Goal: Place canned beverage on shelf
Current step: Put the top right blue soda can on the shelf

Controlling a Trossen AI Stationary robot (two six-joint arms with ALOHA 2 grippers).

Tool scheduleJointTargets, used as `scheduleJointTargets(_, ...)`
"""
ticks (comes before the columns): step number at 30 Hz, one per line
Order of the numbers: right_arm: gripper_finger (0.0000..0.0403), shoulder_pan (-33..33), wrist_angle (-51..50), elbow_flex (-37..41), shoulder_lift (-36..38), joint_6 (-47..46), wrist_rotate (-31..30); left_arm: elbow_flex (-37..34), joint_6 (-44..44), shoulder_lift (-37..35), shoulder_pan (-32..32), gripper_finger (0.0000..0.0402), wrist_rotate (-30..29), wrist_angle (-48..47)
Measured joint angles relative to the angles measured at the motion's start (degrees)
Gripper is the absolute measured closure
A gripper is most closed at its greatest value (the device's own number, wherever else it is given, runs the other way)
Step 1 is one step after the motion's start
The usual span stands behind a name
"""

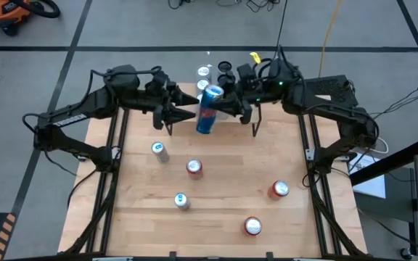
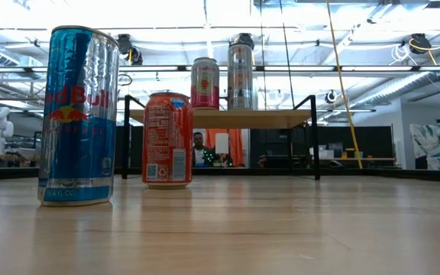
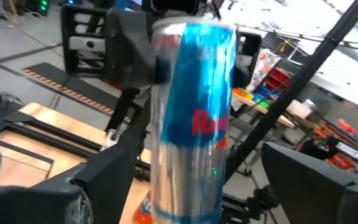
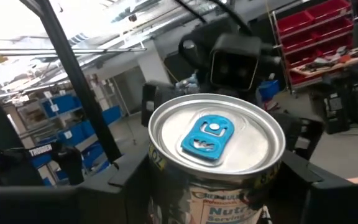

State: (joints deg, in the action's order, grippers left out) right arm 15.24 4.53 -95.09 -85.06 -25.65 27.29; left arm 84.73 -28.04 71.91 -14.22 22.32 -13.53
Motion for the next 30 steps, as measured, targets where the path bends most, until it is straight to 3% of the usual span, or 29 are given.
scheduleJointTargets(16,0.0188,-0.85,-0.25,0.00,-1.14,2.97,-0.20,0.00,-0.13,4.90,0.17,0.0061,1.76,0.62)
scheduleJointTargets(30,0.0188,-0.85,-2.31,0.00,-1.04,3.27,-0.19,0.00,-0.76,5.17,0.85,0.0165,2.52,2.17)
